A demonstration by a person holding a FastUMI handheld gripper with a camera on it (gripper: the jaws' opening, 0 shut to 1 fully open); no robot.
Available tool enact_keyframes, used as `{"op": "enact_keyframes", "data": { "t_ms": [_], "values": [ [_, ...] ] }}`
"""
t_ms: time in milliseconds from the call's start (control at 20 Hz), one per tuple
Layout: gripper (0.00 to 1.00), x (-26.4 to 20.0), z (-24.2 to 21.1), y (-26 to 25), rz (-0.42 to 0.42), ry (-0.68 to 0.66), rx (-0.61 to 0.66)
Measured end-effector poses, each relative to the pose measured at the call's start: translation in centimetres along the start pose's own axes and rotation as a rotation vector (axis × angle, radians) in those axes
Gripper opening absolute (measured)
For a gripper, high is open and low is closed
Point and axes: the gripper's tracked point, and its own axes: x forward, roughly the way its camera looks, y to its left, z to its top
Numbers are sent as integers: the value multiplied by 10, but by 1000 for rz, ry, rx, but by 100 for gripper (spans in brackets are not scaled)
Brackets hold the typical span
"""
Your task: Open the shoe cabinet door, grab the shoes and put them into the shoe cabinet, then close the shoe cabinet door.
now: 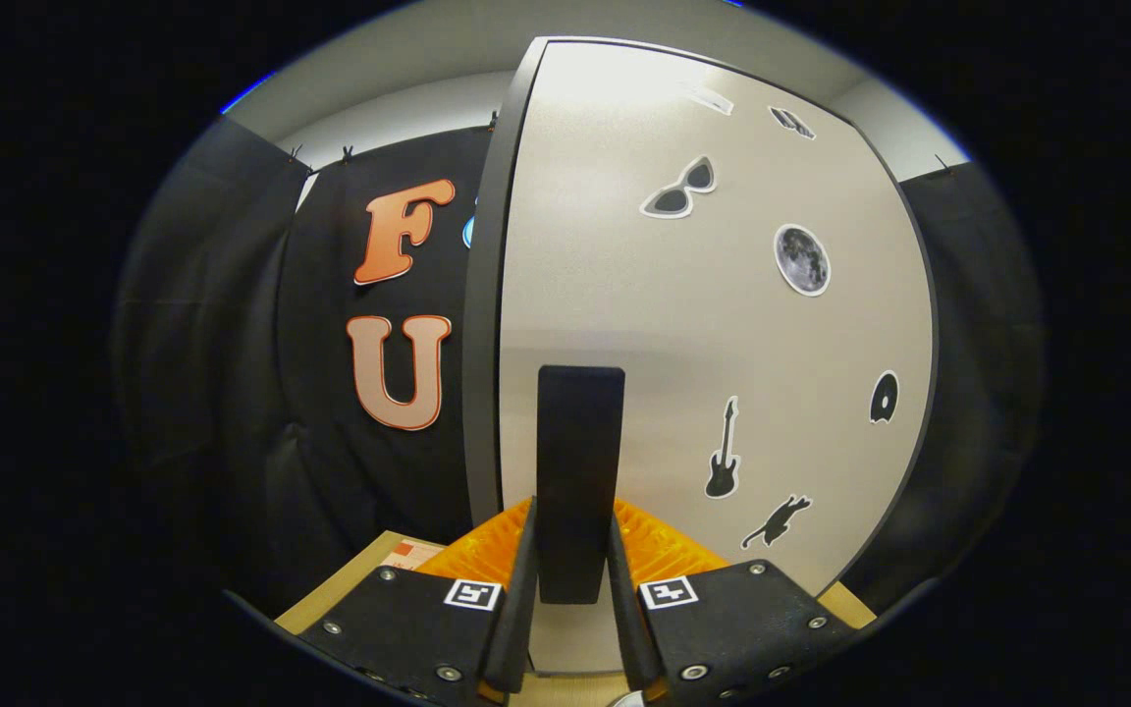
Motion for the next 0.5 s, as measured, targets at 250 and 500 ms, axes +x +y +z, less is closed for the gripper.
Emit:
{"op": "enact_keyframes", "data": {
  "t_ms": [250, 500],
  "values": [
    [33, -7, 0, -2, 7, -4, 18],
    [33, -24, 0, -8, -2, -16, 74]
  ]
}}
